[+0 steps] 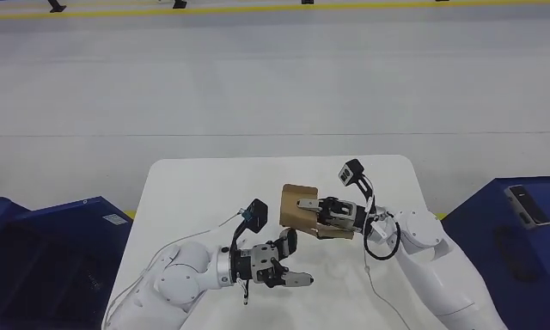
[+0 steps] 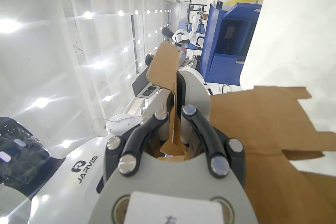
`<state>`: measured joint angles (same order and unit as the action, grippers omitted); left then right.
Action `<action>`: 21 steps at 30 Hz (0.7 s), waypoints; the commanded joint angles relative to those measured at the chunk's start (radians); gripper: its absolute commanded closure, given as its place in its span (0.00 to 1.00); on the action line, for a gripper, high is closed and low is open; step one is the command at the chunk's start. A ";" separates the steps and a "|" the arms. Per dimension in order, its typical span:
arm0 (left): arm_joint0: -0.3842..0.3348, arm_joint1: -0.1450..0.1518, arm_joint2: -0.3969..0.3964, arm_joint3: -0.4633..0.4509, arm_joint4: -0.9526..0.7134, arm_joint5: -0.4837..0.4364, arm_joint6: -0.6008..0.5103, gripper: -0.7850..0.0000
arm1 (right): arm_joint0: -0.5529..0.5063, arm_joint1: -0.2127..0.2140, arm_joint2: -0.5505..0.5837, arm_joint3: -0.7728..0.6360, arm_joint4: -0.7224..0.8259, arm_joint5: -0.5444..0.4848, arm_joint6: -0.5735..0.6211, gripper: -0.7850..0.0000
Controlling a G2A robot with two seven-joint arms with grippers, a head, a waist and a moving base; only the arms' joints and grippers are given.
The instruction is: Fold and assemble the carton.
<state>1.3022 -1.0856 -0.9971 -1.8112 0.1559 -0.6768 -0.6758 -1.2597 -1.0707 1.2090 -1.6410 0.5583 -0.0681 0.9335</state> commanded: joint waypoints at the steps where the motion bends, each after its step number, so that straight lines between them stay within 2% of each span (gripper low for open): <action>1: 0.001 0.000 0.000 0.001 0.002 -0.001 0.005 0.00 | 0.004 -0.001 0.005 0.010 0.010 -0.005 -0.006 1.00; 21: 0.004 0.005 0.004 0.011 0.015 -0.005 0.022 0.00 | 0.010 -0.001 0.024 0.021 0.030 0.004 0.019 1.00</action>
<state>1.3077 -1.0804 -0.9949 -1.7998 0.1684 -0.6835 -0.6540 -1.2507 -1.0710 1.2393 -1.6196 0.5880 -0.0664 0.9508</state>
